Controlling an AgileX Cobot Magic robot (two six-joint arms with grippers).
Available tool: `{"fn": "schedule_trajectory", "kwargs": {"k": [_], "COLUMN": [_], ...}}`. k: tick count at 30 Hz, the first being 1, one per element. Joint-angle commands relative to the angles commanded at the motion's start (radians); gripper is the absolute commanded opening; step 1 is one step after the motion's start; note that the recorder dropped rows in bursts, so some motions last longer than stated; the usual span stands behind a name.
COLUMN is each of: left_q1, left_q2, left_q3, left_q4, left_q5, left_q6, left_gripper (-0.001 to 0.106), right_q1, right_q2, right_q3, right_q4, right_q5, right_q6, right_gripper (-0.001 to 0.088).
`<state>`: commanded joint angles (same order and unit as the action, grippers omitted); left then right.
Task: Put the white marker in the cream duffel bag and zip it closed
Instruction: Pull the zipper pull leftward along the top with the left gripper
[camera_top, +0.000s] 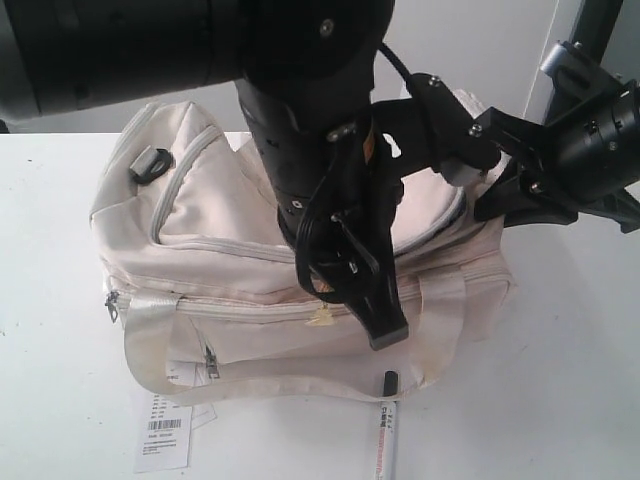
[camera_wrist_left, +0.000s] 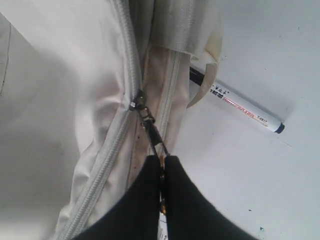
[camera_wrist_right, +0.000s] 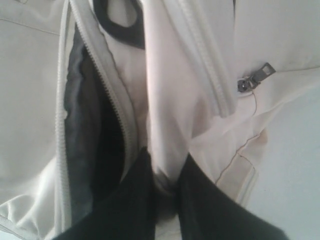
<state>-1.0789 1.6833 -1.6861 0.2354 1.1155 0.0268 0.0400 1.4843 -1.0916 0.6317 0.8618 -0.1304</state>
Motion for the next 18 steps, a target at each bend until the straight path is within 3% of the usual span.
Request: {"fn": "schedule_trajectory", "kwargs": {"k": [18], "left_q1": [0.0], "left_q2": [-0.009], "left_q3": [0.0], "left_q4": [0.062], "left_q5": [0.083], "left_q6": [0.003], "left_gripper": [0.0], "right_q1": [0.0], "right_q2": [0.0], "right_q3": [0.0], "right_q4": [0.0], "right_q5": [0.0], "right_q6": [0.002], "right_gripper": [0.0]}}
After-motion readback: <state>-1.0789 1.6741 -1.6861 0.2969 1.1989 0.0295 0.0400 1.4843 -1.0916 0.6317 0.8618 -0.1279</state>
